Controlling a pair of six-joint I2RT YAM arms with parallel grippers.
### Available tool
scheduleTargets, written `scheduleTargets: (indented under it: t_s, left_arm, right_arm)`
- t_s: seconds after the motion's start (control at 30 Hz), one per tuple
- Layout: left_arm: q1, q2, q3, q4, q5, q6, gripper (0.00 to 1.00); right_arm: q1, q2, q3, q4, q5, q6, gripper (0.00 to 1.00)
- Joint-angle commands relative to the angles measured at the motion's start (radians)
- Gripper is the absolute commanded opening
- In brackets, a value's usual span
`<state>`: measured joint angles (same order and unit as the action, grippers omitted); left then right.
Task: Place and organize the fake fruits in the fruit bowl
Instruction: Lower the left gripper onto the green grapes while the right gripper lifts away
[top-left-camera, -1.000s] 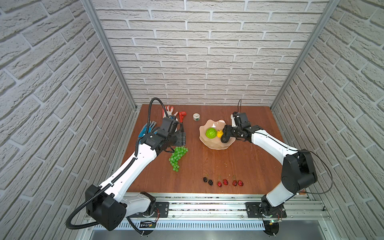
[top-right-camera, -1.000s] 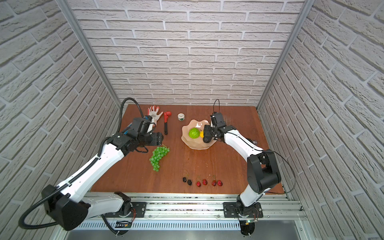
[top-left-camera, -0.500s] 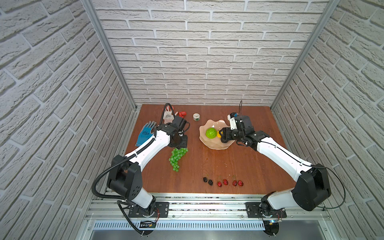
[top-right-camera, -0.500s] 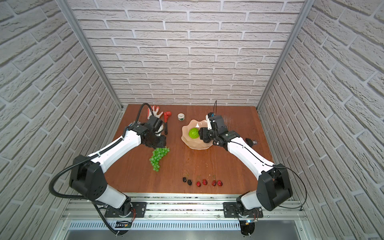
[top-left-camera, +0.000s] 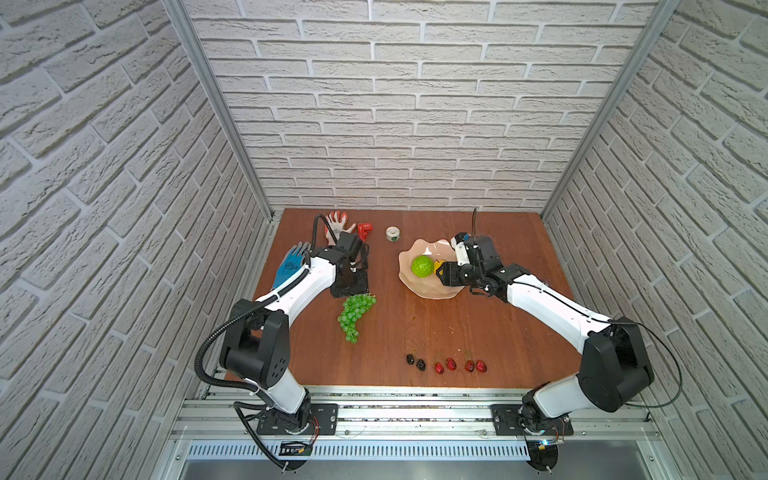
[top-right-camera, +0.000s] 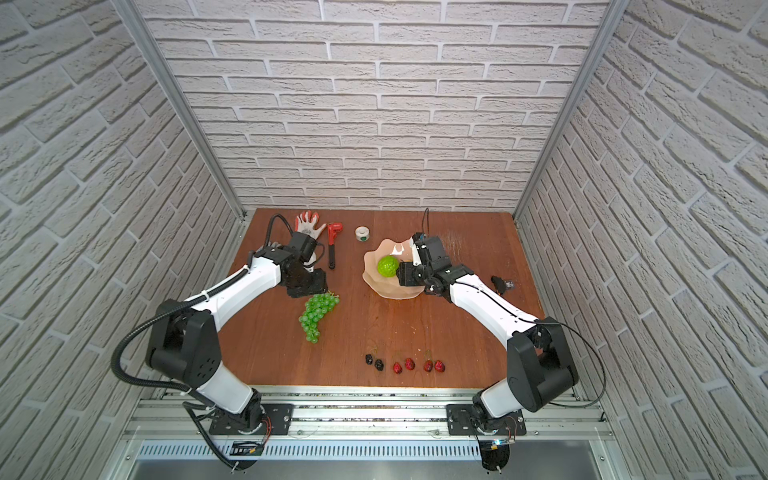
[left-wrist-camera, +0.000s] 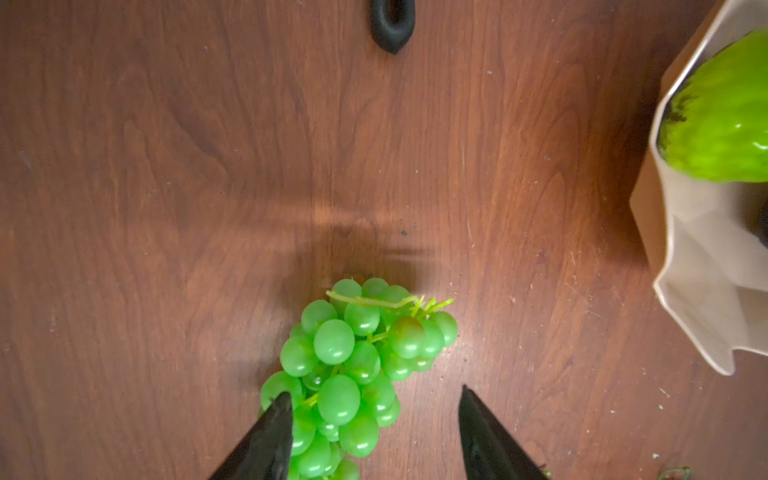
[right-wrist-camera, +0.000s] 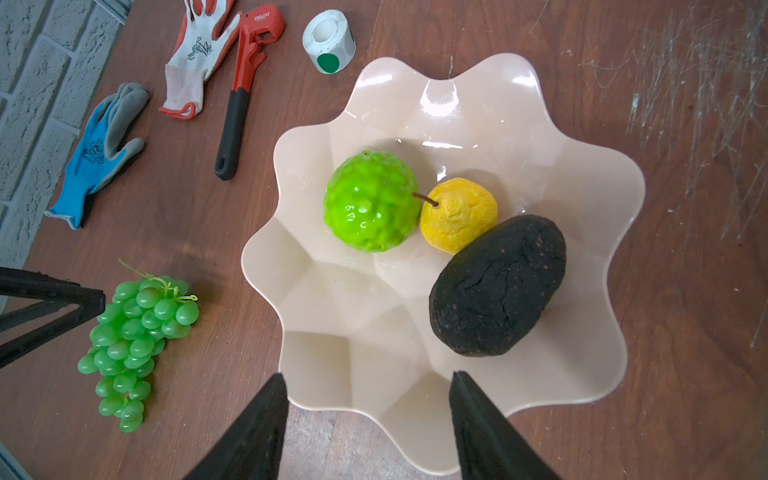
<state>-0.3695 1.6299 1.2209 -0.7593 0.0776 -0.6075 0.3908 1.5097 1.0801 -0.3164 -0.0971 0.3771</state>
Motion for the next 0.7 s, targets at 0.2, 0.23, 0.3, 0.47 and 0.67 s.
scheduleTargets:
  t_s: [0.2,0.23,0.3,0.47,0.67]
  left_arm:
    - [0.026,0.054,-0.018,0.079,0.112,-0.012,0.59]
    - [0.027,0.055,-0.023,0.087,0.116,-0.013,0.57]
    - [0.027,0.058,-0.024,0.099,0.125,-0.017,0.56]
    - [0.029,0.064,-0.032,0.116,0.144,-0.014,0.49]
    - [0.035,0.07,-0.037,0.124,0.155,-0.019,0.43]
  right_arm:
    - [0.0,0.013,0.001,0.046,-0.008,-0.01,0.63]
    - [0.0,0.013,0.0,0.049,-0.008,-0.009,0.63]
    - [0.001,0.017,0.0,0.051,-0.009,-0.009,0.63]
    - [0.0,0.02,0.003,0.052,-0.006,-0.01,0.63]
    - [0.0,0.027,0.003,0.056,-0.006,-0.007,0.63]
